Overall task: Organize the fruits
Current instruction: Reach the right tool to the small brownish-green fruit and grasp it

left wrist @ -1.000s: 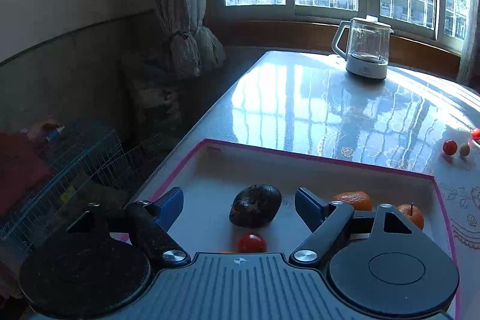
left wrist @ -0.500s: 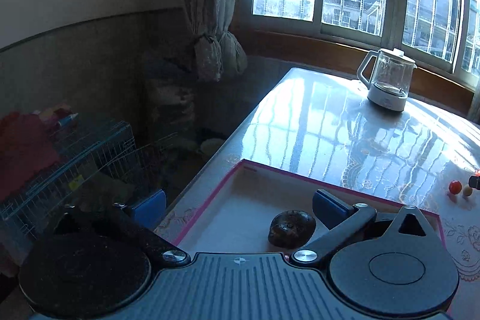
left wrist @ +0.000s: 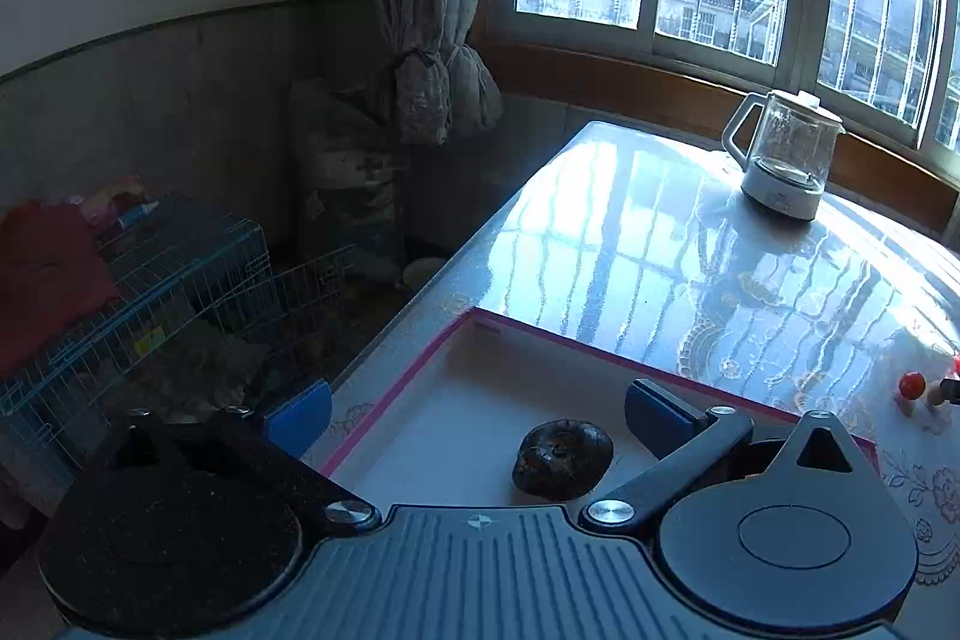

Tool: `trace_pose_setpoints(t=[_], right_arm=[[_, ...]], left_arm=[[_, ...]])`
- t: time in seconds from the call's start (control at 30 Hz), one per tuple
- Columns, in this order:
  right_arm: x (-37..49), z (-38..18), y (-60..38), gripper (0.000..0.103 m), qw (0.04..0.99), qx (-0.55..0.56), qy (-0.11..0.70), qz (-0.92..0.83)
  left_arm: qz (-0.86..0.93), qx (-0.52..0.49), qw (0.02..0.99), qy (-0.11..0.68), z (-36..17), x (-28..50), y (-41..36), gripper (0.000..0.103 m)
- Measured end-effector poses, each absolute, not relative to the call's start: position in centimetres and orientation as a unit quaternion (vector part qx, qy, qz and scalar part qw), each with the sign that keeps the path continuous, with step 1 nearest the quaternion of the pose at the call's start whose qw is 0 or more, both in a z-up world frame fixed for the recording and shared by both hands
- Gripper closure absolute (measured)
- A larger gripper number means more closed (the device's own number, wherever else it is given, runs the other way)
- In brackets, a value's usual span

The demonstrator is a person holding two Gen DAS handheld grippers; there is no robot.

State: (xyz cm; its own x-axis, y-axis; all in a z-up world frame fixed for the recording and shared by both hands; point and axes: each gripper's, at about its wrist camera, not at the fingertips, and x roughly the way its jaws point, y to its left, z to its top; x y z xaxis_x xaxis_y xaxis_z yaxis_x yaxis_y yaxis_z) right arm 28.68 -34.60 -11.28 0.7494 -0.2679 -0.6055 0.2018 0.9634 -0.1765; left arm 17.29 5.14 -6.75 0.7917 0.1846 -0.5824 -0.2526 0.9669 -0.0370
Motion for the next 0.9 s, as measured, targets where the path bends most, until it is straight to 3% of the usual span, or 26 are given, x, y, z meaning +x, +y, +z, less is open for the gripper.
trace_pose_setpoints(t=[0.23,0.37,0.6,0.9], right_arm=[[29.6,-12.0,-34.1,0.031,0.935,-0.055,0.335,-0.097],[30.2,-12.5,-34.2,0.049,0.933,-0.058,0.345,-0.089],[30.6,-12.7,-34.3,0.049,0.936,-0.048,0.340,-0.079],[30.7,-12.7,-34.5,0.067,0.941,-0.010,0.334,-0.058]], left_arm=[[0.127,-0.062,0.941,0.307,-6.8,17.7,5.1,0.000],[0.130,-0.062,0.941,0.305,-6.7,17.7,5.0,0.000],[0.133,-0.066,0.938,0.312,-7.0,17.9,5.0,0.000],[0.136,-0.072,0.936,0.317,-7.2,18.3,5.2,0.000]])
